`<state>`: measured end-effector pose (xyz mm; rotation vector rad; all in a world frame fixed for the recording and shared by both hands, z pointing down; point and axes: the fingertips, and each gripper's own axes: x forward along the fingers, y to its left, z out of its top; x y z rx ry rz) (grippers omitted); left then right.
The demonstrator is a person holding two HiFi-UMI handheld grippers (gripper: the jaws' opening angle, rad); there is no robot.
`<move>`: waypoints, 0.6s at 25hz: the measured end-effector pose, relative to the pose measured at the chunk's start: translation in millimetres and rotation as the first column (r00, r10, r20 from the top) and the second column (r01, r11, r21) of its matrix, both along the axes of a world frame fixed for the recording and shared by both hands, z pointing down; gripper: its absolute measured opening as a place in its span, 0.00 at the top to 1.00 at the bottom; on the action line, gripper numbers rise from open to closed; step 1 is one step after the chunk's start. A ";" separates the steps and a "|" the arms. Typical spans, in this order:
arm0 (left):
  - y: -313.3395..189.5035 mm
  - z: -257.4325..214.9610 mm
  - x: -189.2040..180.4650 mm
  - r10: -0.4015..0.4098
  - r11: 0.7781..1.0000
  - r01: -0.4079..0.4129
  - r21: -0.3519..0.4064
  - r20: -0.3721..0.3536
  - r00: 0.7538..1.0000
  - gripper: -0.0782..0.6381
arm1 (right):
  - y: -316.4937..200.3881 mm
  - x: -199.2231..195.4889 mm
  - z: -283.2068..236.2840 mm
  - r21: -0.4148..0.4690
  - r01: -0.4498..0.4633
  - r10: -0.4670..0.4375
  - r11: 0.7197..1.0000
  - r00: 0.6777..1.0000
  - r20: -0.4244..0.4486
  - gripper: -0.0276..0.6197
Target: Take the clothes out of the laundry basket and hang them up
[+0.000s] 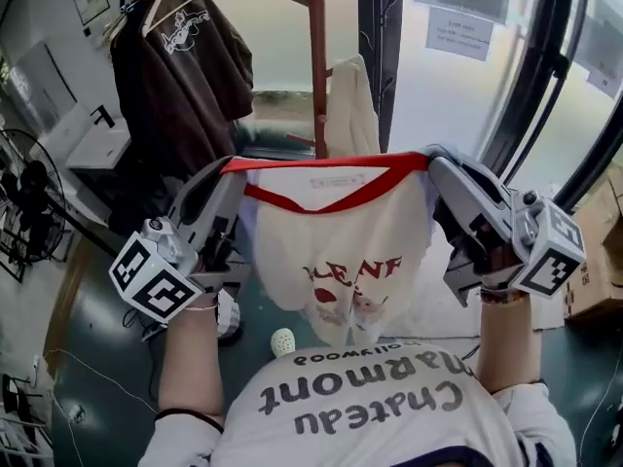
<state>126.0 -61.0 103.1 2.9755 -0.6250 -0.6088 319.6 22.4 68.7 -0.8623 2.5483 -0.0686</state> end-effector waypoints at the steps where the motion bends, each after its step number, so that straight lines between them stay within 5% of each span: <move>1: 1.4 1.5 13.1 0.024 1.000 -0.024 -0.008 0.001 1.000 0.86 | 2.6 13.7 -1.7 0.001 -0.033 0.033 0.999 0.999 0.008 0.90; 6: 3.8 4.7 68.7 0.131 0.990 -0.130 -0.046 0.012 0.991 0.86 | 0.3 71.7 -9.9 -0.007 -0.171 0.171 0.985 0.984 0.043 0.90; 15: -13.5 6.1 136.8 0.273 0.962 -0.274 0.023 0.016 0.962 0.86 | -28.2 148.5 2.4 0.021 -0.307 0.305 0.951 0.949 0.075 0.90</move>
